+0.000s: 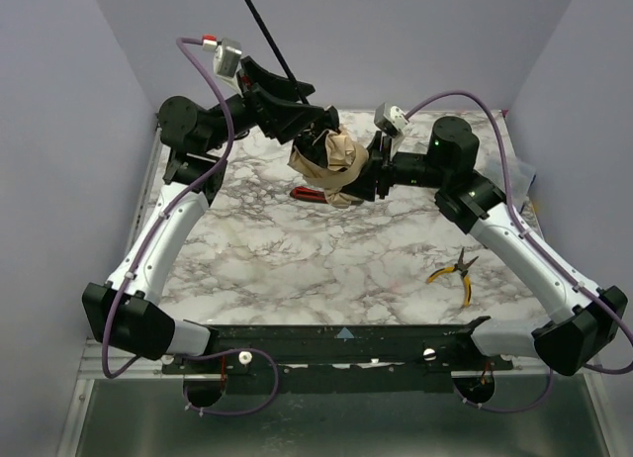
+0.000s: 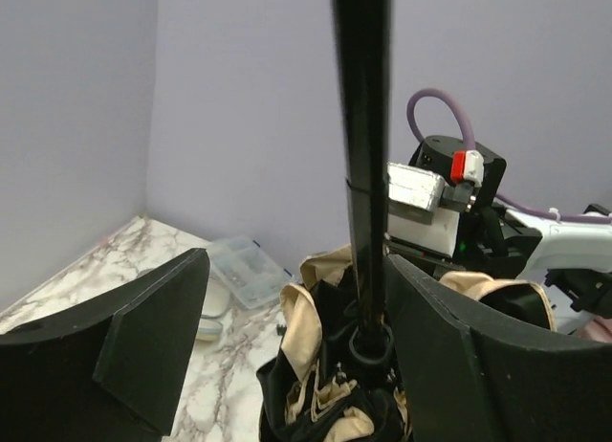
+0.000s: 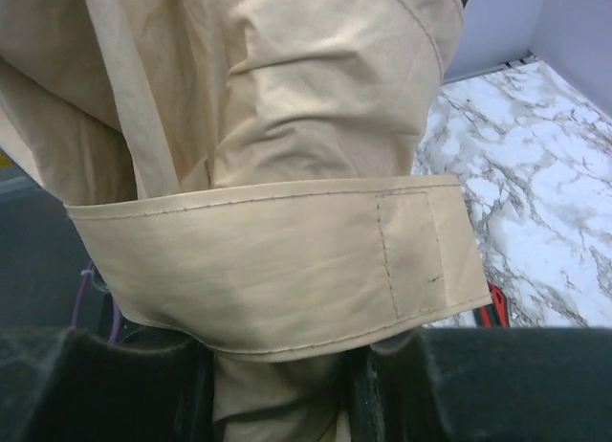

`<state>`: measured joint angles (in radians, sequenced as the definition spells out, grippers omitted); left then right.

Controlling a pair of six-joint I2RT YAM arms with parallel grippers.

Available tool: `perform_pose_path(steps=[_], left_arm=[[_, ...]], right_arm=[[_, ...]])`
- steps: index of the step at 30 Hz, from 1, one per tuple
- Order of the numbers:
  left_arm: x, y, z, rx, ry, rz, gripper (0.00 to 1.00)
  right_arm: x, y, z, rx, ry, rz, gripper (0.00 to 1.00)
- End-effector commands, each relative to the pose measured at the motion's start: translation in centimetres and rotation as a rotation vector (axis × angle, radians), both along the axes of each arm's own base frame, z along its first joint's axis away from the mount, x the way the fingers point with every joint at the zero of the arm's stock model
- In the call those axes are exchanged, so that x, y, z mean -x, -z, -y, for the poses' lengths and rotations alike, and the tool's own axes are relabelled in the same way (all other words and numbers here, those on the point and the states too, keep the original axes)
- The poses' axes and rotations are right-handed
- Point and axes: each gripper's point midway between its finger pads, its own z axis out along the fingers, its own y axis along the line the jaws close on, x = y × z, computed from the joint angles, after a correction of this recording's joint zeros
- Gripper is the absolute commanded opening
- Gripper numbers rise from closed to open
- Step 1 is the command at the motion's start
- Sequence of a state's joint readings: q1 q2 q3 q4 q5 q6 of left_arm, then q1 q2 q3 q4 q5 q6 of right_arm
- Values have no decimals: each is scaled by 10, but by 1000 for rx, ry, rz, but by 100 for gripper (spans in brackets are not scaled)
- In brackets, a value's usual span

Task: Open the umbrella

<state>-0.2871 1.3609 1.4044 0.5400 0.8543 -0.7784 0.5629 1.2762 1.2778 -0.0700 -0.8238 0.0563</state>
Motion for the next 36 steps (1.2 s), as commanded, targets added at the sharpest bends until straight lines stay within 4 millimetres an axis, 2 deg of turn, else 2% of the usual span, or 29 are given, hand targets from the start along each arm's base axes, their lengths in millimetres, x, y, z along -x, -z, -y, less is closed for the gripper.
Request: perform_pose_path(steps=[1, 2, 5, 6, 8, 9, 11, 13, 15, 17, 20, 23, 26, 28, 31, 33, 34, 35, 36], left_arm=[[3, -23, 4, 45, 15, 24, 72], [4, -24, 6, 43, 24, 28, 69], [10, -27, 10, 48, 53, 37, 44], [12, -27, 11, 49, 61, 40, 34], [15, -28, 11, 47, 70, 46, 5], [15, -27, 11, 46, 69, 43, 0], [10, -27, 7, 31, 34, 56, 0], [-2, -28, -2, 1, -42, 85, 0], [-16, -28, -13, -44, -140, 117, 0], [-27, -25, -22, -99, -211, 169, 0], [-40, -16, -30, -204, -304, 253, 0], [-60, -5, -41, -265, -410, 248, 0], [-71, 3, -44, -309, -442, 227, 0], [-57, 10, -25, -348, -336, 236, 0], [-7, 30, 21, -453, -128, 362, 0], [23, 40, 36, -457, -25, 427, 0], [27, 39, 37, -433, -17, 419, 0], [21, 37, 33, -428, -44, 400, 0], [7, 34, 25, -436, -100, 386, 0]], right_arm=[[8, -12, -2, -17, -50, 59, 0], [7, -10, -2, -14, -50, 56, 0], [6, -9, -2, -16, -47, 51, 0], [5, -8, -2, -16, -42, 48, 0], [3, -6, -2, -12, -27, 41, 1], [-1, -3, 0, -6, 2, 26, 11], [-7, 6, 5, 32, 56, 3, 39], [-9, 28, 17, 113, 100, -14, 74], [-8, 51, 31, 189, 152, -31, 89], [-3, 74, 45, 261, 184, -34, 93], [10, 94, 61, 324, 207, -45, 96], [14, 94, 71, 339, 247, -60, 97], [10, 80, 72, 316, 283, -58, 97], [3, 64, 71, 278, 320, -53, 97], [-11, 33, 69, 205, 382, -29, 97], [-21, 15, 70, 164, 428, -6, 97], [-25, 9, 72, 155, 441, 5, 97], [-28, 2, 74, 147, 458, 17, 97], [-31, -2, 76, 143, 473, 25, 96]])
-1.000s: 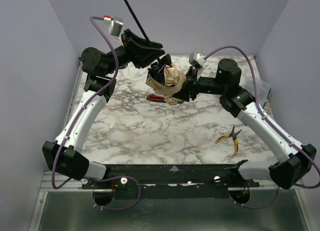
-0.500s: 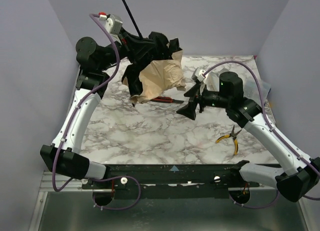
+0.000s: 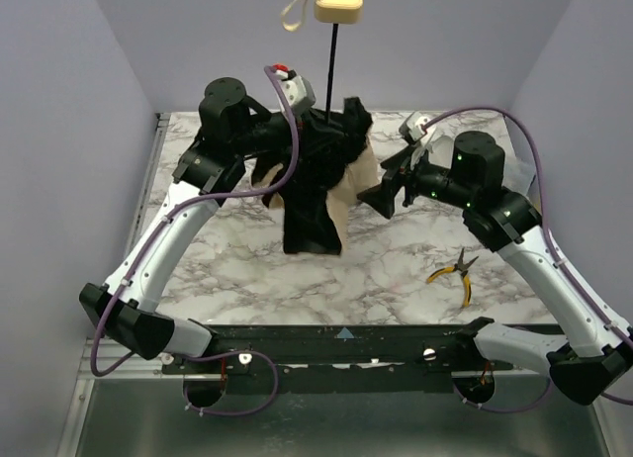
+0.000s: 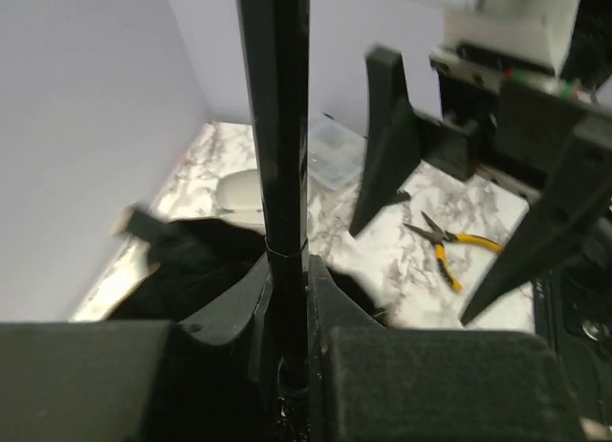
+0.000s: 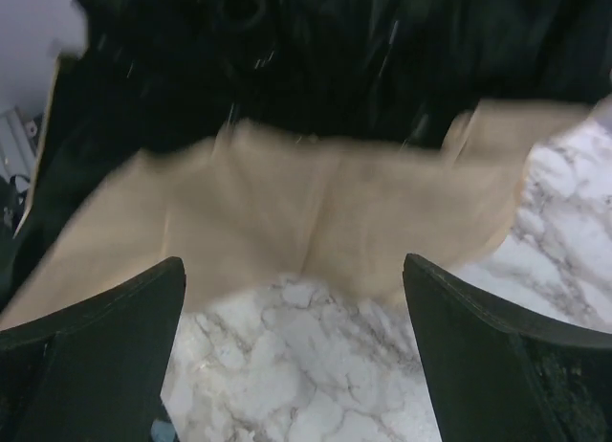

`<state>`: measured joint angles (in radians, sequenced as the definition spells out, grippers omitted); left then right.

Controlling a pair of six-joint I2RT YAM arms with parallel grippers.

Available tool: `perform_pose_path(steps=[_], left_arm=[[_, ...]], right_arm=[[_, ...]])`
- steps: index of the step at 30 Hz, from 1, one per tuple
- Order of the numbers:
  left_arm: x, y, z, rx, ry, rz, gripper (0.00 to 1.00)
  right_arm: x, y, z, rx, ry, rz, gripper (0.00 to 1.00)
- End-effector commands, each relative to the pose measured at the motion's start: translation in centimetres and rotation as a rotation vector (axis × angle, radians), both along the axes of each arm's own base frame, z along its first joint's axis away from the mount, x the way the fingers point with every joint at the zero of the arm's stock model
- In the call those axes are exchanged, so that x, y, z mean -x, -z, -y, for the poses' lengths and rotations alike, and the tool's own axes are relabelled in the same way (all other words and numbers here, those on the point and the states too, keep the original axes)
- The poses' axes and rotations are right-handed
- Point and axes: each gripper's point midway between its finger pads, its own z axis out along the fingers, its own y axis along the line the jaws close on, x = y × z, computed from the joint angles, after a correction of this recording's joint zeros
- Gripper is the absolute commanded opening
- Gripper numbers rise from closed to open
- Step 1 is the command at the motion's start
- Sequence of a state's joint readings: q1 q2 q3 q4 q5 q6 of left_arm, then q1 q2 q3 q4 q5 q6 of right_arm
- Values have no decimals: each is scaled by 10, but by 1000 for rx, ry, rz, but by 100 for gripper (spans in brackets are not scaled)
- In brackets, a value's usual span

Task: Open the umbrella

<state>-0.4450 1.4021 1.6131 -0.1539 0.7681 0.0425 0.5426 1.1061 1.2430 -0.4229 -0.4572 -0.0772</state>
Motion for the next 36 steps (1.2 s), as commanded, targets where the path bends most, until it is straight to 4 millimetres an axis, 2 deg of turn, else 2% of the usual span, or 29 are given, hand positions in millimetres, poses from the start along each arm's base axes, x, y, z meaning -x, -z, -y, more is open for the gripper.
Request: perform_pose_path(steps=[1, 4, 5, 6, 7, 9, 10, 12, 17, 22, 28, 30, 33, 36], left_arm=[[-4, -26, -23, 0, -60, 124, 0], [-81, -48, -86, 34, -471, 171, 0], [-91, -52, -96, 3, -535, 220, 0], [-87, -51, -92, -46, -496, 286, 0], [-70, -48, -79, -71, -391, 329, 0], [-18, -34, -44, -76, -112, 373, 0], [1, -23, -29, -79, -22, 368, 0], [22, -13, -14, -68, 56, 337, 0], [16, -14, -10, -7, 46, 231, 0], [26, -23, -2, 66, 111, 138, 0], [35, -27, 4, 100, 142, 99, 0], [37, -30, 4, 110, 146, 85, 0], [40, -38, 3, 125, 150, 68, 0], [44, -45, -3, 141, 158, 49, 0]], right_arm=[[-23, -39, 11, -60, 119, 78, 95], [-26, -43, 15, -63, 141, 89, 89], [-27, -42, 16, -60, 150, 90, 86], [-28, -41, 16, -58, 150, 90, 84], [-29, -40, 17, -54, 155, 89, 83], [-32, -40, 15, -57, 156, 92, 81], [-33, -42, 14, -60, 150, 97, 80], [-34, -46, 10, -64, 126, 115, 76], [-24, -58, -6, -61, -24, 212, 66], [-14, -64, -25, -100, -172, 256, 58], [-25, -62, -44, -126, -236, 267, 58], [-32, -53, -48, -102, -255, 267, 57], [-39, -23, -49, -28, -269, 247, 58], [-45, 5, -40, 66, -240, 234, 71]])
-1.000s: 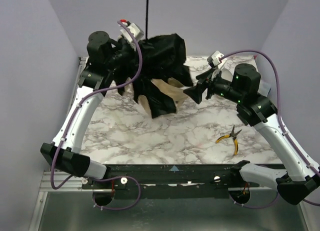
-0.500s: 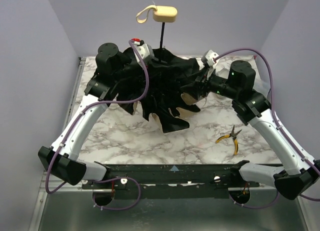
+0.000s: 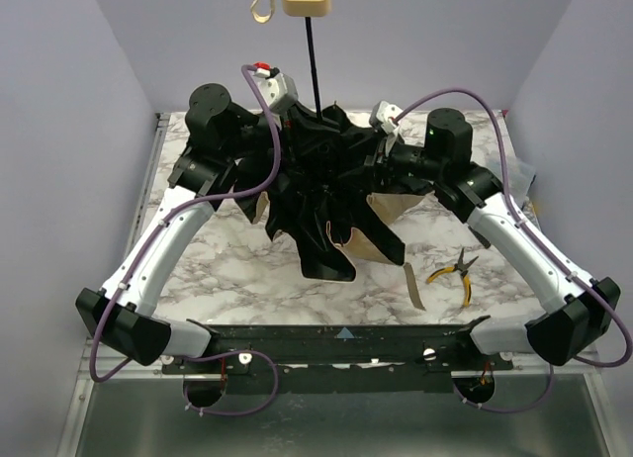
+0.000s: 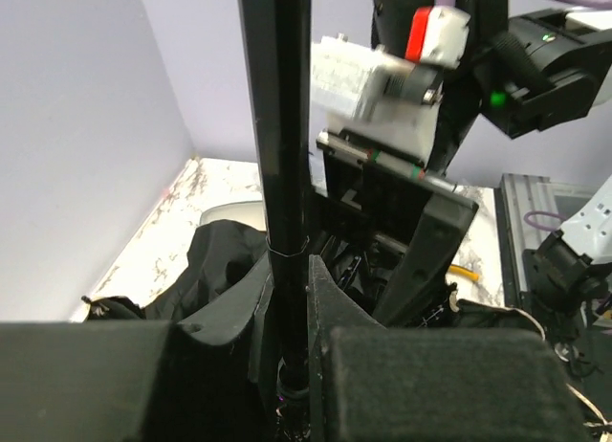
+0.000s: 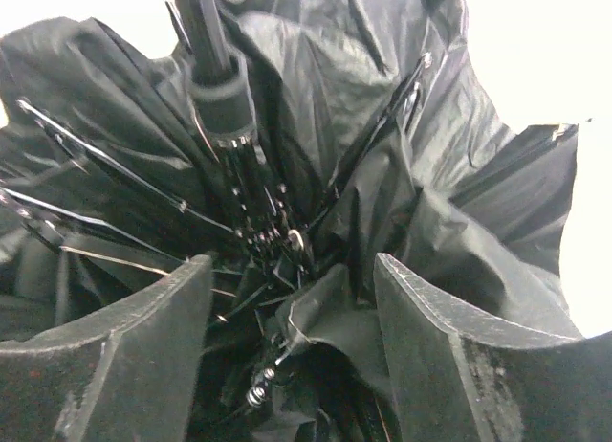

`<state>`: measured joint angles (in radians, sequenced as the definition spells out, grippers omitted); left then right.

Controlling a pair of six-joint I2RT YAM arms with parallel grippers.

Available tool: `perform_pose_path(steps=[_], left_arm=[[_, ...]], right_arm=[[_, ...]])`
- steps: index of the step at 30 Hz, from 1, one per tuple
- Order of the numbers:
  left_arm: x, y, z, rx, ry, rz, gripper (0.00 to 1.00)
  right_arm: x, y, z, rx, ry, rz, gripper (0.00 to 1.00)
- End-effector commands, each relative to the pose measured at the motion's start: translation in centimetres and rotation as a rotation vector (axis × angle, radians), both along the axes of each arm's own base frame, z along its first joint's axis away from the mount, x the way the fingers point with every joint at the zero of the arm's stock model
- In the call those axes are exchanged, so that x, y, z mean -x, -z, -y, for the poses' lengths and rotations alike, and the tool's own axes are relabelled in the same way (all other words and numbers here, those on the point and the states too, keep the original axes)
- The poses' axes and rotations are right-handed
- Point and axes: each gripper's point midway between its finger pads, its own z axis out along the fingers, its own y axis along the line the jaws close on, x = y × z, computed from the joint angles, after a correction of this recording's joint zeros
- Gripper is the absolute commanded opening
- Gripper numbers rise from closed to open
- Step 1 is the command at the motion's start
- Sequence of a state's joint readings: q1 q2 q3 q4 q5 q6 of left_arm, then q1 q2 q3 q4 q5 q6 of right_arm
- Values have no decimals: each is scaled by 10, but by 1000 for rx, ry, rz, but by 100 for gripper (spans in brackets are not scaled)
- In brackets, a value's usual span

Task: Open the umbrella

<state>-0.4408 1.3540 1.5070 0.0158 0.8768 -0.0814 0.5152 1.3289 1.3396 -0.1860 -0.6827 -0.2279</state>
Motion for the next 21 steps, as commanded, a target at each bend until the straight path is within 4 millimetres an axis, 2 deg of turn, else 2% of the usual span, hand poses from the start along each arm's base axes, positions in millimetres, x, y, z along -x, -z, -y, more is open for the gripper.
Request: perform_pose_path(steps=[1, 5, 10, 13, 14, 16, 21], left_arm=[[18, -43, -10, 75, 42, 43, 0], [13, -47, -23, 87, 22, 7, 0], [4, -46, -37, 78, -17, 3, 0], [-1, -44, -40, 64, -29, 9, 0], [0, -43, -40, 57, -28, 22, 0], [3, -39, -37, 45, -8, 31, 0], [12, -33, -25, 32, 33, 25, 0]], right_arm=[[-2, 31, 12, 125, 10, 36, 77], [10, 64, 31, 240, 26, 7, 87], [32, 102, 59, 367, 4, -41, 94], [35, 108, 70, 404, 14, -44, 96], [33, 103, 71, 396, 26, -40, 96], [24, 75, 64, 336, 53, -28, 96], [2, -32, 39, 72, 102, 41, 95]])
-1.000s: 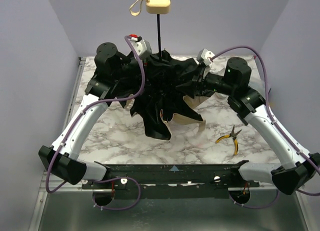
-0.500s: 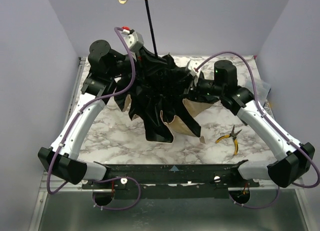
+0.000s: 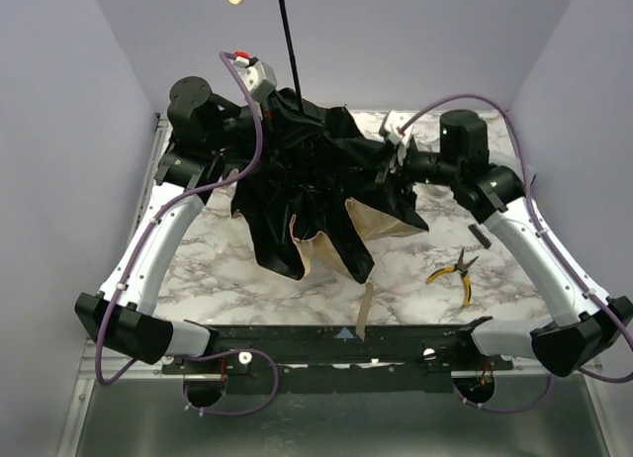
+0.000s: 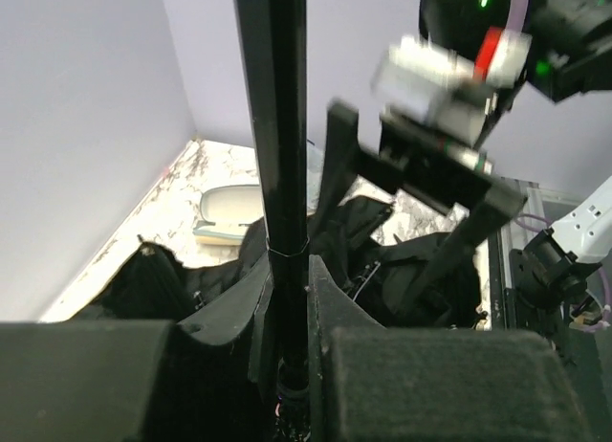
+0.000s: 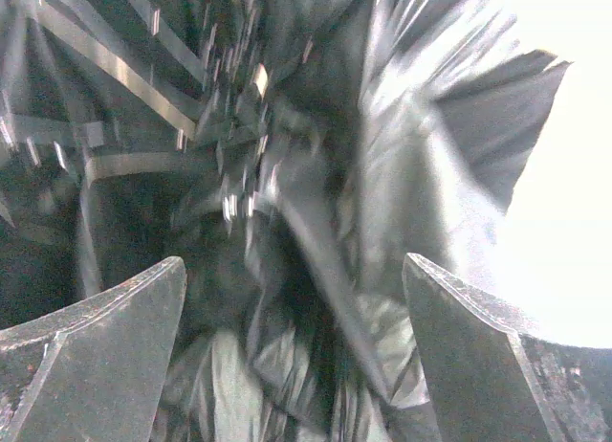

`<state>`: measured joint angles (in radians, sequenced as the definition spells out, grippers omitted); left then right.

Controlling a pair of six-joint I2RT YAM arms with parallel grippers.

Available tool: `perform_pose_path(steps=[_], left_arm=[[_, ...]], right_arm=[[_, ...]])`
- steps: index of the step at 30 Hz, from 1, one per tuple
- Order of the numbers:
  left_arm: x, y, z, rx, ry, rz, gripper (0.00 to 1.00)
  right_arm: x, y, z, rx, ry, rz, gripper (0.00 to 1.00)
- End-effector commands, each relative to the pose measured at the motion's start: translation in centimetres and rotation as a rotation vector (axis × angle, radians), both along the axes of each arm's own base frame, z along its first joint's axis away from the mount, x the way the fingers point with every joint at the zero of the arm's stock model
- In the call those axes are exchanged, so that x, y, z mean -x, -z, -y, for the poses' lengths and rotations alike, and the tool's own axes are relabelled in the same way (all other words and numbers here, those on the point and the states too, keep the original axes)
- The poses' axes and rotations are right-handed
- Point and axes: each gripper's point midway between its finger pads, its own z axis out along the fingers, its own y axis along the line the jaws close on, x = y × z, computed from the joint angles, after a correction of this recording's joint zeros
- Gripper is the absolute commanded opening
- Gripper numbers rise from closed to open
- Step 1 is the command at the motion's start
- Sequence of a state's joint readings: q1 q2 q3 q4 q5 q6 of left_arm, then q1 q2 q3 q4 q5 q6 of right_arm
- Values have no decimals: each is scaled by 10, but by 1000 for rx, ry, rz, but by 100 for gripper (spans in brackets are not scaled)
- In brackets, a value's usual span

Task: Open the umbrella

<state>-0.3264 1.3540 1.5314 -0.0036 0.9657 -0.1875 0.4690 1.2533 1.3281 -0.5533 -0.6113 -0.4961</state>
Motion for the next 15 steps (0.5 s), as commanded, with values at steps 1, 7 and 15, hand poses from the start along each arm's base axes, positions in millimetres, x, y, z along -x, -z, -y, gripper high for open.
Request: perform_pose_path(steps=[1, 7, 15], left_arm=[[22, -29, 7, 20, 44, 115, 0], [5, -43, 10, 105, -41, 6, 0], [13, -53, 20, 160, 20, -56, 0]], right_arm=[[-17, -101, -15, -242, 55, 80, 94], [11, -141, -37, -424, -139, 118, 51], [27, -118, -67, -465, -329, -31, 19]])
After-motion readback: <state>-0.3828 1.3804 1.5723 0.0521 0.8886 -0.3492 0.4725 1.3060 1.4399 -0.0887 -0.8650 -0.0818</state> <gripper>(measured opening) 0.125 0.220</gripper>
